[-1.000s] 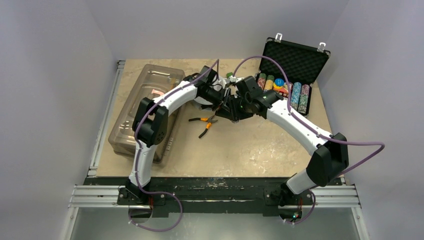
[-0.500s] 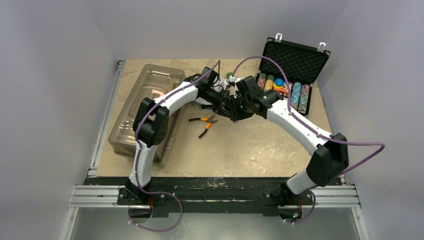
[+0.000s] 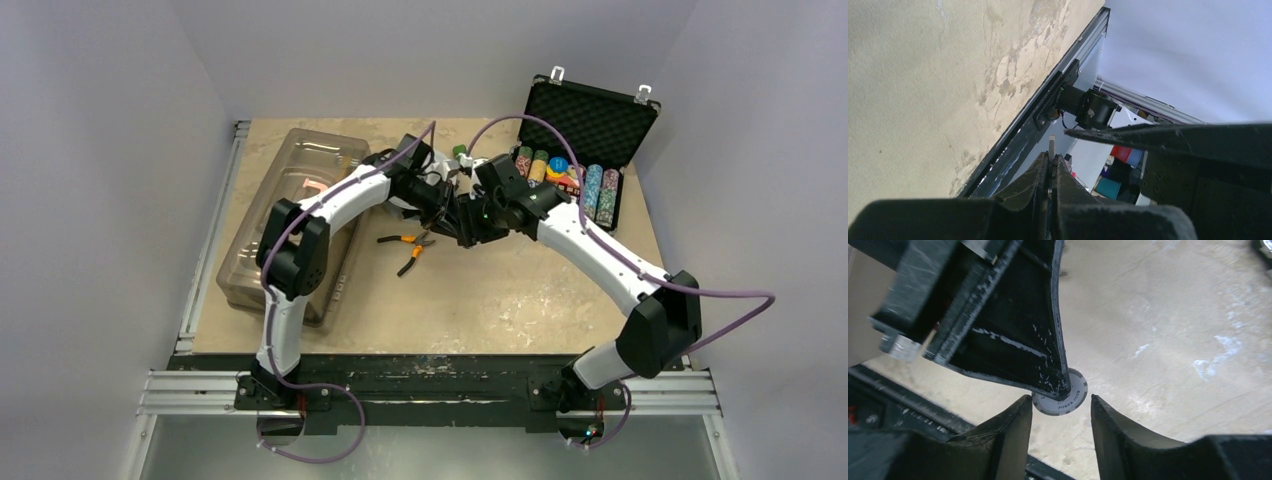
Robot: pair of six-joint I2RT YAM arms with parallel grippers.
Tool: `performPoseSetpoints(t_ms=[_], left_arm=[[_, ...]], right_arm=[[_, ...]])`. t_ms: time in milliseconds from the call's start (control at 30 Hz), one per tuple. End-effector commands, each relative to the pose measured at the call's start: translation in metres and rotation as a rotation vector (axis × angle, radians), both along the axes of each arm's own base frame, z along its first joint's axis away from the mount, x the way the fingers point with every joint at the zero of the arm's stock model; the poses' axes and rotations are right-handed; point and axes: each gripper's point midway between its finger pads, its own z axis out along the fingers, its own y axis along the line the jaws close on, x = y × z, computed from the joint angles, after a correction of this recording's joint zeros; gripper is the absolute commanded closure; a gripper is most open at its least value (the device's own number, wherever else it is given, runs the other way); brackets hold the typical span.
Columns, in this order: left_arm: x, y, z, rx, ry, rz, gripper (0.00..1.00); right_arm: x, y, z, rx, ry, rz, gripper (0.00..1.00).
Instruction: Pack up texas hold em set
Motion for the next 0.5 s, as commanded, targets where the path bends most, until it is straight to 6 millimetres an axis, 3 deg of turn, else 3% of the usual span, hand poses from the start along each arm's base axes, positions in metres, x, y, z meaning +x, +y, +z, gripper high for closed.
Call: performPoseSetpoints(t_ms=[0,100,200,300,367,467], left_arm=[[0.000,0.017,0.058,-0.074,-0.168,0.042,1.00],[-0.004,0.023,0.077,-0.122,-0.213,0.074,1.00],[-0.013,0.027,0.091,-0.161,-0.229,0.079,1.00],[-0.021,0.030,0.102,-0.191,-0.231,0.085,1.00],[-0.025,0.032,0.109,-0.205,-0.238,0.089,1.00],[-0.033,0.035,0.121,-0.243,-0.256,0.079,1.00]], right_arm=[[-0.019,0.004,0.025,0.219,0.089,-0.004,0.53],[-0.025,0.009,0.038,0.447,0.207,0.023,0.53],[-0.032,0.022,0.064,0.689,0.282,0.099,0.53],[-0.034,0.033,0.082,0.810,0.302,0.141,0.62],[-0.034,0.035,0.090,0.871,0.315,0.155,0.73],[-0.034,0.037,0.106,1.010,0.356,0.188,0.75]])
